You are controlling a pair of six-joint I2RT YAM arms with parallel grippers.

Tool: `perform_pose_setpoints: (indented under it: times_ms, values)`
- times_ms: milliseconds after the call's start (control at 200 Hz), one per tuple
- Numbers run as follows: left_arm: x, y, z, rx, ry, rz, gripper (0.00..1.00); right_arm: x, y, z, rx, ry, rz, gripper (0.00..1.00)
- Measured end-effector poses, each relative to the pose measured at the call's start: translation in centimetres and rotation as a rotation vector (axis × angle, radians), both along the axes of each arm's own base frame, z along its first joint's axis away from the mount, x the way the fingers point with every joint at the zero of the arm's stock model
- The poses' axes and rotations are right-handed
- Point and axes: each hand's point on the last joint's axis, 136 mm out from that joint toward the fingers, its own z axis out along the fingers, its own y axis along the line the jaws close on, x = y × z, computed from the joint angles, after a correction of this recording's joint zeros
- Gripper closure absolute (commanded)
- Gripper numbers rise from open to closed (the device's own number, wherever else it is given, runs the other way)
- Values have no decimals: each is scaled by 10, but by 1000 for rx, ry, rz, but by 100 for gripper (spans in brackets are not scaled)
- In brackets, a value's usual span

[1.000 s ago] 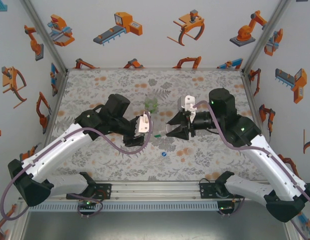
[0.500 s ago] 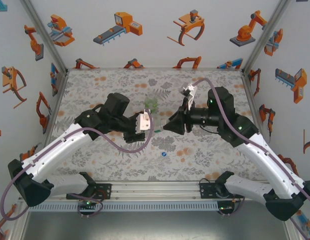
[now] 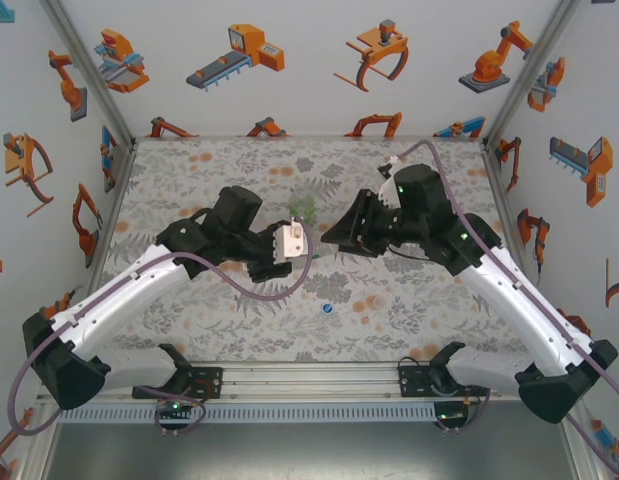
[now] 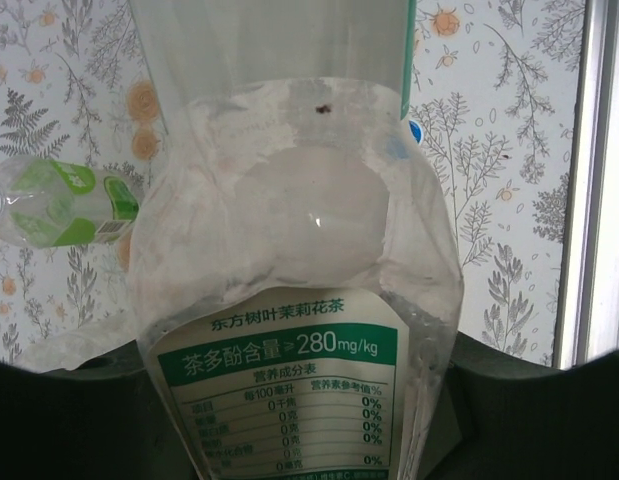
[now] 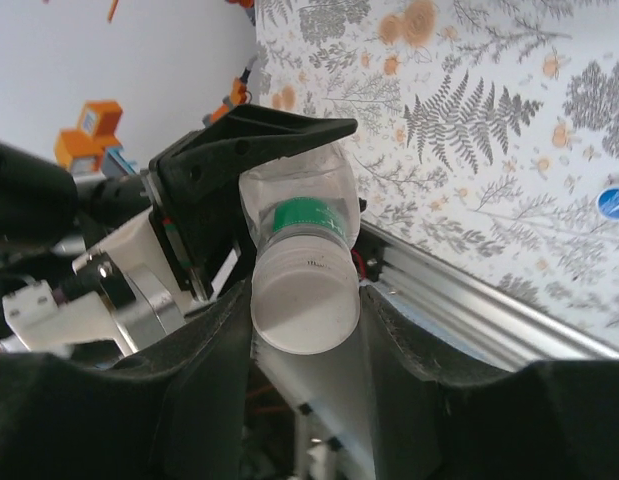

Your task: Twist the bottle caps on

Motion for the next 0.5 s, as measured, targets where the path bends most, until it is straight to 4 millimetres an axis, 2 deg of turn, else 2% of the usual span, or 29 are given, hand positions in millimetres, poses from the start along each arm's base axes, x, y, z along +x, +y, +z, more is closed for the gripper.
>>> perform_pose_setpoints:
  times_ms: [115, 225, 265, 380, 501]
  values:
    - [3, 0, -1, 4, -8, 10, 100, 2, -1, -4, 15, 68, -53, 71]
    - [4, 0, 0, -3, -17, 11, 100, 4, -3, -4, 20, 80, -76, 45]
    - [4, -4, 3, -23, -23, 1, 100, 4, -3, -2, 21, 72, -76, 39]
    - [0, -19, 23, -110, -68, -46, 100, 3, 0, 3, 10, 17, -47, 32]
    - [-1, -22, 34, -153, -93, -62, 100, 4, -6, 20, -10, -112, -24, 29]
